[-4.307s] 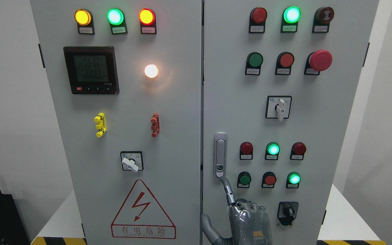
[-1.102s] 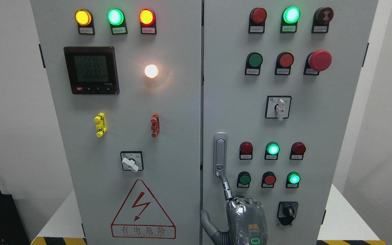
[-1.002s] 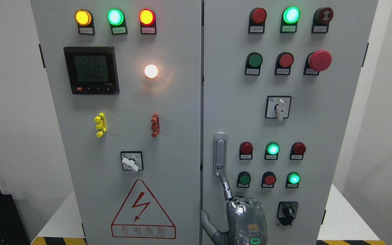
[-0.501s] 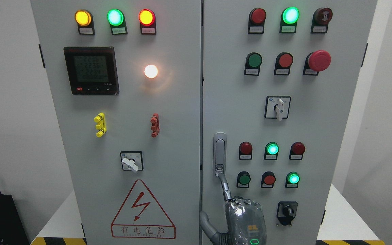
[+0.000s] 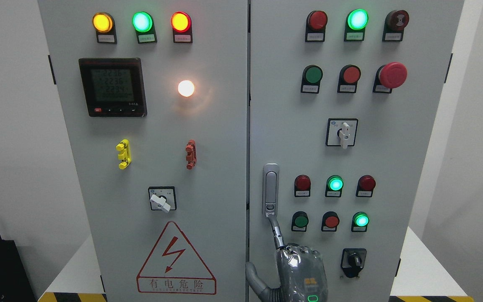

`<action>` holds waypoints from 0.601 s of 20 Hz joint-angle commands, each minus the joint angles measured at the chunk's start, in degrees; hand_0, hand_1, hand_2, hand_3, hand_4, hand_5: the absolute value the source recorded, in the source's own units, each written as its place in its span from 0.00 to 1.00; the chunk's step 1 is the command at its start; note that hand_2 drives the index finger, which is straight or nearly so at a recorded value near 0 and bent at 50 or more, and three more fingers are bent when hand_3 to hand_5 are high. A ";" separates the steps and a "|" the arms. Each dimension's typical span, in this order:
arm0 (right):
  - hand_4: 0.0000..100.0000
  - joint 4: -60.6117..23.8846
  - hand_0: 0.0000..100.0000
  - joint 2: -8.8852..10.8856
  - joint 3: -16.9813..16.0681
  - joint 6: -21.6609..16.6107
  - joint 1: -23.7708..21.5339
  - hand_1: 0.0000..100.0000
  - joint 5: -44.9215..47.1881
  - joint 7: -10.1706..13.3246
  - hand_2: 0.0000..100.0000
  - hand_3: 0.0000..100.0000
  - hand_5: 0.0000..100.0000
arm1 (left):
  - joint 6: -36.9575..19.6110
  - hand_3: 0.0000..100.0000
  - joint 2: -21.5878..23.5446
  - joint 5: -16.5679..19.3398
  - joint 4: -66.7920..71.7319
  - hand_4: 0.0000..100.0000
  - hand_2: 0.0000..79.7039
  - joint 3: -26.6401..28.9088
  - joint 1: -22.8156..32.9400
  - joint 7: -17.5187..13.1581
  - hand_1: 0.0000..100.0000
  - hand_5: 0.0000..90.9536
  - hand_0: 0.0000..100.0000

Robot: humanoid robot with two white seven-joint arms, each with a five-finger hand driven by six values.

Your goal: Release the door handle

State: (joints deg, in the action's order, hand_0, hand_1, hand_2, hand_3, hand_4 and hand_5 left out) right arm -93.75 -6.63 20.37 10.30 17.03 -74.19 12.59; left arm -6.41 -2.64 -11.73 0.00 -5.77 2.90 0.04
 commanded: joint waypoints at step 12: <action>0.91 -0.38 0.30 0.21 0.02 -0.20 -0.33 0.33 0.10 0.50 0.00 1.00 1.00 | -0.01 0.00 0.00 0.04 -1.76 0.00 0.00 -0.03 0.00 0.04 0.39 0.00 0.12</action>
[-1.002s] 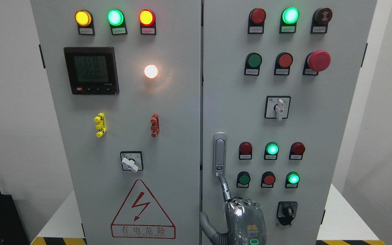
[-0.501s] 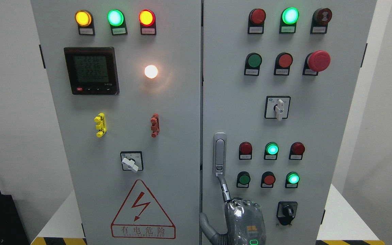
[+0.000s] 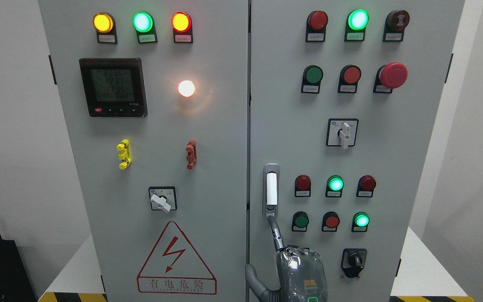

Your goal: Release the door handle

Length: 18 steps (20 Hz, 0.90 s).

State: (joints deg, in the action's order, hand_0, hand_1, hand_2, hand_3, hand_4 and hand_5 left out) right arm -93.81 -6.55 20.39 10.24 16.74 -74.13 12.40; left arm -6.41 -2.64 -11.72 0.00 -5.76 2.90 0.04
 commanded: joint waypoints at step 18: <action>0.91 -1.73 0.30 0.40 0.00 -0.22 0.05 0.33 0.13 1.66 0.00 1.00 1.00 | -0.01 0.00 0.00 0.03 -1.76 0.00 0.00 0.05 0.00 0.05 0.39 0.00 0.12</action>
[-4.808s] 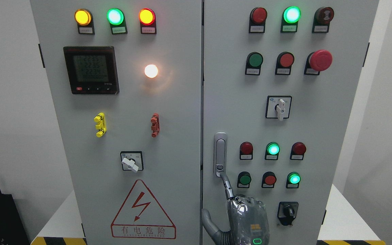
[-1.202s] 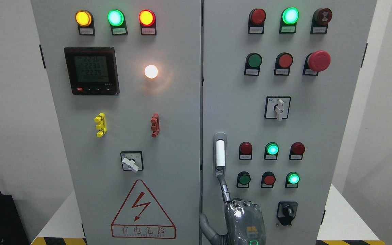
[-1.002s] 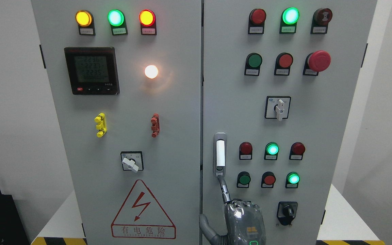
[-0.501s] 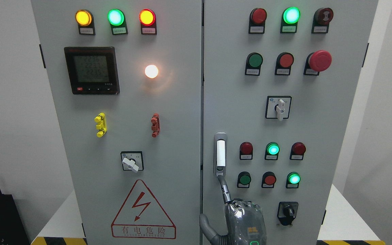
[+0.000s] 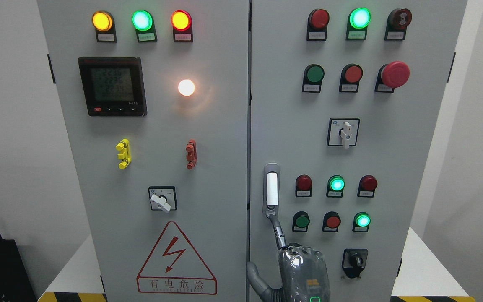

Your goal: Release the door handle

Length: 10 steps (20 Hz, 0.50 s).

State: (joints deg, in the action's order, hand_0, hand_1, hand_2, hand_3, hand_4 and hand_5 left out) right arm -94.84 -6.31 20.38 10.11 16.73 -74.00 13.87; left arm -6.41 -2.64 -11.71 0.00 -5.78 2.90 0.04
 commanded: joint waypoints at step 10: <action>0.91 -0.70 0.30 0.33 0.27 -1.83 -0.65 0.33 0.35 3.08 0.00 1.00 1.00 | -0.01 0.00 0.00 -0.06 -1.76 0.00 0.00 -0.02 0.00 0.04 0.39 0.00 0.12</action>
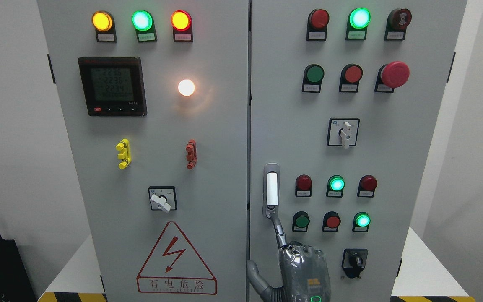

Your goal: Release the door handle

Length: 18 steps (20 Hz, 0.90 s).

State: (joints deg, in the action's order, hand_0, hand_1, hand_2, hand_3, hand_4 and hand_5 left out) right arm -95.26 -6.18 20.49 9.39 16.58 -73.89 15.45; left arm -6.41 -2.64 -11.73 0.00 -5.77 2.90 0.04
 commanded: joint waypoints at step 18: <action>0.90 -0.37 0.30 0.12 -0.63 -12.55 -2.78 0.48 14.72 9.07 0.62 1.00 0.98 | -0.01 0.00 0.00 0.04 -1.76 0.00 0.00 0.05 0.00 0.05 0.39 0.00 0.12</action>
State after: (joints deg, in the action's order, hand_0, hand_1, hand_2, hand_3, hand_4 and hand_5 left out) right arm -95.52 -6.04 20.18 -1.80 14.14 -62.71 24.07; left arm -6.41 -2.64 -11.72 0.00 -5.77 2.90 0.04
